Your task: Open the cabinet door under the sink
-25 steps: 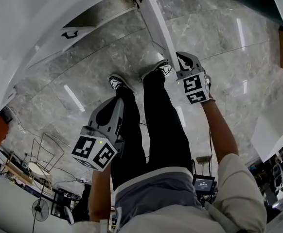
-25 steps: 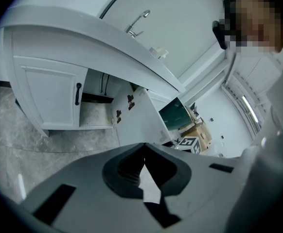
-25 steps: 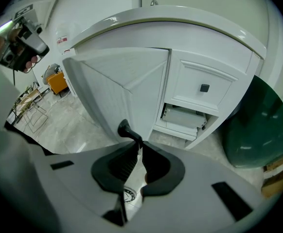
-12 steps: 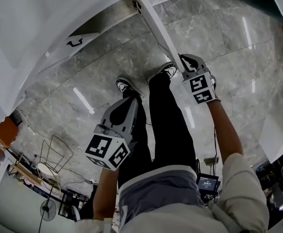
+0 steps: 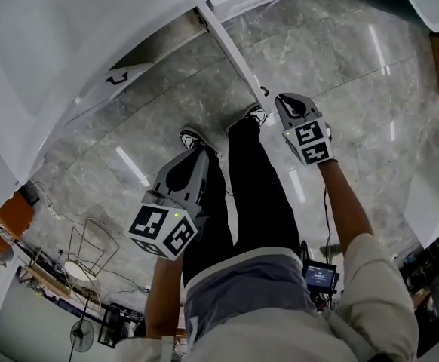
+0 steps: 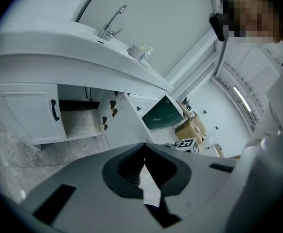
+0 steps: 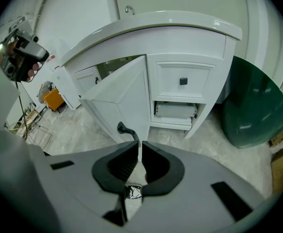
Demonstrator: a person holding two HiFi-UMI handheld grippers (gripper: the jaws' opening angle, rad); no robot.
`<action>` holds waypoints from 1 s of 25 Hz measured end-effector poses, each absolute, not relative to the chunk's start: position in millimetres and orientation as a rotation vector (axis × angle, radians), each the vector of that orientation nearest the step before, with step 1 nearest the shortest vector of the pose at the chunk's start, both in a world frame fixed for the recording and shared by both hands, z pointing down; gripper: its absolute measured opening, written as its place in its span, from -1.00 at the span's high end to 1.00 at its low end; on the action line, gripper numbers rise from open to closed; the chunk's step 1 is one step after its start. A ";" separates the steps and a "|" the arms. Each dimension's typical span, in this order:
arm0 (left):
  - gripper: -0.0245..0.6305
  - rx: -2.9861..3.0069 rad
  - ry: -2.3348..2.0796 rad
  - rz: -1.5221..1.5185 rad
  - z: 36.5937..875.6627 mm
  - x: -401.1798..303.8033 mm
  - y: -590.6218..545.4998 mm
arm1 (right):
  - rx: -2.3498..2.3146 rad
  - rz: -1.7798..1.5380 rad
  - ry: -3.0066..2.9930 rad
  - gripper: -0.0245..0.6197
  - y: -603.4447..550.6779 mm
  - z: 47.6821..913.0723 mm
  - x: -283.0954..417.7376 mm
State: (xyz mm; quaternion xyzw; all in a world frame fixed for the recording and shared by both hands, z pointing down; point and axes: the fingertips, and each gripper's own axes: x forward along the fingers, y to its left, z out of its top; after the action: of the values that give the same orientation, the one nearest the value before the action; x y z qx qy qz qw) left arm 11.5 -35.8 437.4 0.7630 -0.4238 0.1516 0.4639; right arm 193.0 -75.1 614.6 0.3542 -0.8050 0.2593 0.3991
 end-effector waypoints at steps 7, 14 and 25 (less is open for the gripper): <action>0.93 1.896 -1.060 0.344 411.8 11.4 -44.2 | 0.929 0.670 -2.034 0.85 -80.4 583.1 197.7; 0.93 1.899 -1.066 0.319 391.7 4.6 -41.3 | 0.963 0.653 -2.026 0.87 -77.5 544.7 200.1; 0.93 1.957 -1.022 0.293 351.1 8.2 -42.6 | 1.001 0.677 -2.012 0.87 -58.6 498.0 205.2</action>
State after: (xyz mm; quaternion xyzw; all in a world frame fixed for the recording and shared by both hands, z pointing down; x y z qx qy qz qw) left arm 8.2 -42.6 351.1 0.7885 -0.4118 0.1180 0.4414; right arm 205.2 -58.6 498.0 0.3932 -0.7904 0.2662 0.3871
